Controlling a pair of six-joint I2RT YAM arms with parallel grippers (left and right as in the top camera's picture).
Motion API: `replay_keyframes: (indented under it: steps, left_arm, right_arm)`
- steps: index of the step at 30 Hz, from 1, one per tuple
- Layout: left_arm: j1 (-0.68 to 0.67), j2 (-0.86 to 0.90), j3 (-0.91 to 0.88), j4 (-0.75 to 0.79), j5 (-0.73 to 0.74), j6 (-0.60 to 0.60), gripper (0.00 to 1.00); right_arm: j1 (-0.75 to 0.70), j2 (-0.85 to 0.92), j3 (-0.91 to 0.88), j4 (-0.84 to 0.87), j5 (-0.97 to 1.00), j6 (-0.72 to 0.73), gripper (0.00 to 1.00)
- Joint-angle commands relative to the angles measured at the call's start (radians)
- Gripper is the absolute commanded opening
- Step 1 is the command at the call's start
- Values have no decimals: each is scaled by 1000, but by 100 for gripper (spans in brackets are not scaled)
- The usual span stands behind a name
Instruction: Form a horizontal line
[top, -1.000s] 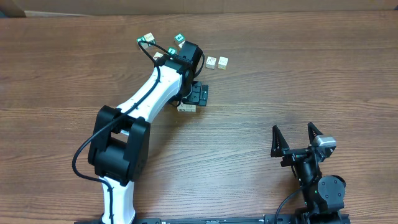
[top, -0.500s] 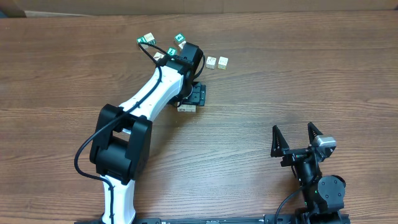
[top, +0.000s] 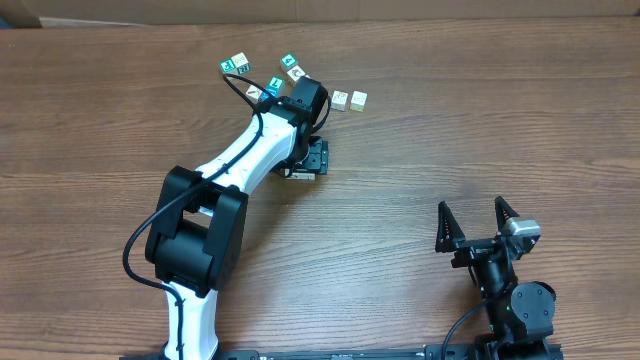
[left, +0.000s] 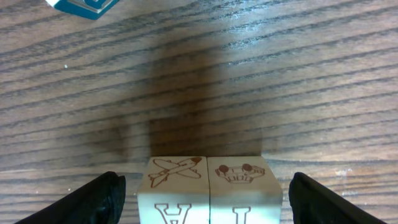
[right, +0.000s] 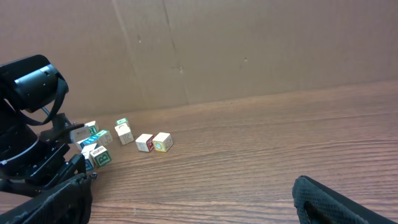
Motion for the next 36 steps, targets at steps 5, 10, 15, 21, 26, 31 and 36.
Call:
replay_keyframes:
  steps: [5, 10, 15, 21, 26, 31, 36]
  left_arm:
    - [-6, 16, -19, 16, -16, -16, 65]
    - [-7, 16, -22, 15, -16, -23, 61]
    - [-7, 16, -24, 8, -16, -51, 59]
    - [-7, 16, -24, 4, -17, -116, 57]
    - [-7, 16, -24, 5, -17, -138, 57]
    - [-7, 16, -24, 5, -17, -134, 64]
    - [-7, 16, -24, 4, -17, -134, 80]
  right_arm:
    - [-5, -8, -10, 6, 6, -4, 100]
    - [-5, -8, -10, 6, 5, -4, 100]
    - [-5, -8, -10, 6, 6, -4, 100]
    - [-5, -8, -10, 6, 6, -4, 100]
    - [-5, -8, -10, 6, 6, -4, 100]
    - [-5, -8, -10, 6, 5, -4, 100]
    - [-5, -8, -10, 6, 5, -4, 100]
